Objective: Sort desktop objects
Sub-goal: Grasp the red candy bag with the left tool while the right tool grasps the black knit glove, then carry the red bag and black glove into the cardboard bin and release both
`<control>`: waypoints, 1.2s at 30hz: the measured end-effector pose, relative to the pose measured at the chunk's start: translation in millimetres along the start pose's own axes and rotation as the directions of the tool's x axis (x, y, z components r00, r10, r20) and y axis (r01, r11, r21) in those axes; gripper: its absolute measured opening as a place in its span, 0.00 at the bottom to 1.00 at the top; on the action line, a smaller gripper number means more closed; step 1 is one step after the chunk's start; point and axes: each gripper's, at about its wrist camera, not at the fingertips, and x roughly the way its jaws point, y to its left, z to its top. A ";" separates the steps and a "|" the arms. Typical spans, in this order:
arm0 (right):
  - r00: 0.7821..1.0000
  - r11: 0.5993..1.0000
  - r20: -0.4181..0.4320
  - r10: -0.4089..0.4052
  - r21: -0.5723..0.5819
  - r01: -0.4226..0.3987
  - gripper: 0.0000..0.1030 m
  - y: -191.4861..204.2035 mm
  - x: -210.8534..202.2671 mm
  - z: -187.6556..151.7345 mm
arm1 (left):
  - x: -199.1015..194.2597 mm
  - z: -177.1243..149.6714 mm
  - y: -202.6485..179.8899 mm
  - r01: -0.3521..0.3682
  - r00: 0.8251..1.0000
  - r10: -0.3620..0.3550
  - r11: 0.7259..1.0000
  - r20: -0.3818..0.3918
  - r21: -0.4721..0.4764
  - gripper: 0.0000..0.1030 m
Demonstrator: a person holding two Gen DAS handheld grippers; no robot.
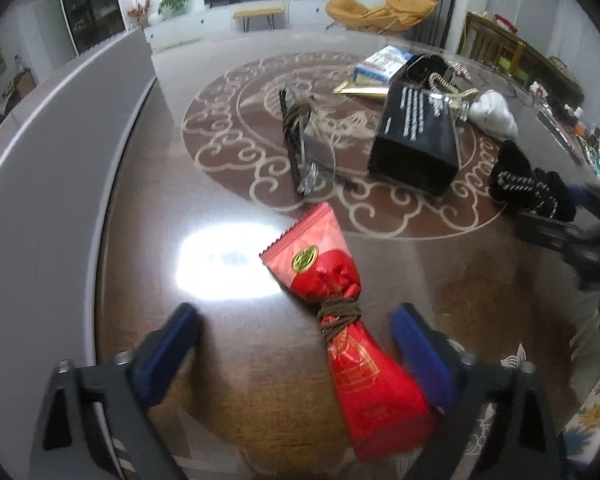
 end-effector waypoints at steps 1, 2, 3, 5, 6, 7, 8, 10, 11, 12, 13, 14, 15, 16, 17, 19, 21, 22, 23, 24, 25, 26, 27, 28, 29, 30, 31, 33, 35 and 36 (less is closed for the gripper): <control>1.000 0.999 -0.007 -0.025 -0.022 0.025 0.95 4.8 5.3 5.8 | -3.0 0.7 -0.3 0.004 1.000 -0.004 1.000 0.013 0.008 0.64; 0.999 0.999 -0.014 -0.035 -0.033 0.034 0.76 7.5 9.1 8.7 | -6.1 1.8 -0.5 0.008 1.000 -0.009 1.000 0.021 0.016 0.36; 0.999 0.999 -0.029 -0.037 -0.036 0.036 0.68 8.7 12.2 9.9 | -8.7 1.6 0.1 0.018 1.000 -0.019 1.000 0.023 0.024 0.20; 1.000 0.999 -0.021 -0.023 -0.041 0.022 0.40 9.0 5.9 8.0 | -16.0 -2.6 3.0 0.030 0.998 -0.032 0.999 0.050 0.033 0.20; 1.000 0.999 -0.020 -0.014 -0.034 0.013 0.40 7.9 1.4 4.7 | -20.1 -5.1 4.2 0.037 0.997 -0.039 0.999 0.067 0.035 0.20; 1.000 0.999 -0.015 -0.018 -0.030 0.018 0.40 6.9 -5.4 -0.6 | -25.0 -7.8 5.0 0.050 0.995 -0.052 0.998 0.084 0.033 0.20; 1.000 1.000 -0.006 -0.016 -0.027 0.015 0.39 5.8 -11.8 -5.3 | -29.2 -9.6 5.3 0.062 0.993 -0.065 0.998 0.100 0.030 0.20; 1.000 1.000 0.004 -0.002 -0.008 0.002 0.39 2.0 -26.9 -14.9 | -41.4 -12.8 4.2 0.085 0.986 -0.087 0.996 0.143 0.025 0.20; 1.000 1.000 0.010 0.006 0.006 -0.006 0.39 1.1 -35.3 -19.2 | -49.7 -13.7 4.1 0.102 0.981 -0.103 0.995 0.167 0.016 0.20; 1.000 1.000 0.022 0.018 0.022 -0.018 0.39 -0.4 -44.6 -21.8 | -57.6 -14.4 4.5 0.117 0.975 -0.116 0.993 0.188 0.006 0.20; 0.999 0.999 0.032 0.025 0.031 -0.026 0.39 -0.5 -50.7 -22.8 | -68.8 -14.9 5.2 0.133 0.968 -0.129 0.991 0.216 -0.004 0.20; 0.999 0.999 0.041 0.033 0.036 -0.035 0.39 0.2 -58.1 -22.4 | -81.4 -15.3 6.8 0.148 0.960 -0.140 0.989 0.243 -0.013 0.20; 0.998 0.998 0.051 0.049 0.035 -0.051 0.39 3.4 -65.9 -19.3 | -96.3 -14.9 11.3 0.165 0.950 -0.153 0.986 0.272 -0.024 0.20; 0.996 0.997 0.061 0.069 0.032 -0.071 0.39 9.5 -74.3 -15.4 | -107.2 -14.2 16.2 0.176 0.943 -0.159 0.984 0.292 -0.033 0.20; 0.993 0.996 0.073 0.089 0.018 -0.091 0.39 19.6 -82.3 -9.2 | -119.9 -13.4 23.6 0.184 0.936 -0.162 0.982 0.311 -0.043 0.20; 0.987 0.991 0.093 0.132 -0.021 -0.131 0.39 46.9 -91.8 5.9 | -143.4 -9.8 44.9 0.183 0.929 -0.151 0.981 0.338 -0.063 0.20; 0.974 0.980 0.112 0.196 -0.068 -0.189 0.39 83.7 -96.9 24.5 | -163.5 -5.9 74.9 0.161 0.924 -0.114 0.982 0.364 -0.099 0.20; 0.963 0.968 0.120 0.242 -0.098 -0.231 0.39 107.0 -100.9 35.6 | -170.9 -3.4 93.6 0.143 0.927 -0.089 0.982 0.364 -0.122 0.20; 0.952 0.956 0.125 0.280 -0.127 -0.265 0.39 128.3 -103.1 45.0 | -175.5 -1.3 112.9 0.121 0.931 -0.062 0.982 0.359 -0.146 0.20; 0.936 0.937 0.126 0.329 -0.166 -0.307 0.39 158.2 -106.1 57.2 | -178.3 -0.5 130.9 0.095 0.936 -0.030 0.981 0.350 -0.169 0.20; 0.920 0.918 0.123 0.371 -0.197 -0.344 0.39 182.6 -110.3 65.5 | -177.6 1.0 151.9 0.054 0.945 0.013 0.980 0.328 -0.194 0.20; 0.905 0.899 0.119 0.408 -0.223 -0.376 0.39 207.1 -110.4 73.0 | -174.9 1.9 172.0 0.019 0.952 0.050 0.975 0.302 -0.220 0.19; 0.889 0.879 0.114 0.444 -0.247 -0.407 0.39 232.1 -109.7 81.3 | -169.3 2.9 194.9 -0.008 0.960 0.076 0.969 0.268 -0.248 0.19; 0.877 0.864 0.109 0.467 -0.267 -0.427 0.39 252.5 -108.1 87.2 | -164.2 3.1 210.6 -0.029 0.965 0.097 0.963 0.245 -0.268 0.19; 0.868 0.848 0.097 0.487 -0.292 -0.443 0.39 278.3 -103.8 94.7 | -157.4 2.8 229.0 -0.060 0.969 0.126 0.955 0.212 -0.292 0.19; 0.866 0.840 0.083 0.493 -0.306 -0.449 0.39 296.2 -96.3 100.6 | -151.6 2.4 242.1 -0.079 0.972 0.141 0.949 0.187 -0.306 0.19; 0.864 0.831 0.058 0.499 -0.314 -0.459 0.39 317.0 -85.2 106.4 | -144.2 1.6 256.1 -0.097 0.975 0.155 0.942 0.160 -0.320 0.19; 0.862 0.820 0.004 0.506 -0.313 -0.479 0.40 345.0 -60.3 112.7 | -130.2 -0.5 275.7 -0.124 0.981 0.166 0.936 0.105 -0.330 0.19; 0.869 0.819 -0.037 0.493 -0.318 -0.478 0.40 367.1 -37.9 111.1 | -116.1 -4.7 289.8 -0.155 0.983 0.179 0.929 0.042 -0.335 0.21; 0.871 0.815 -0.063 0.488 -0.325 -0.480 0.41 377.2 -27.3 108.3 | -111.9 -6.2 293.3 -0.176 0.981 0.192 0.926 0.018 -0.334 0.22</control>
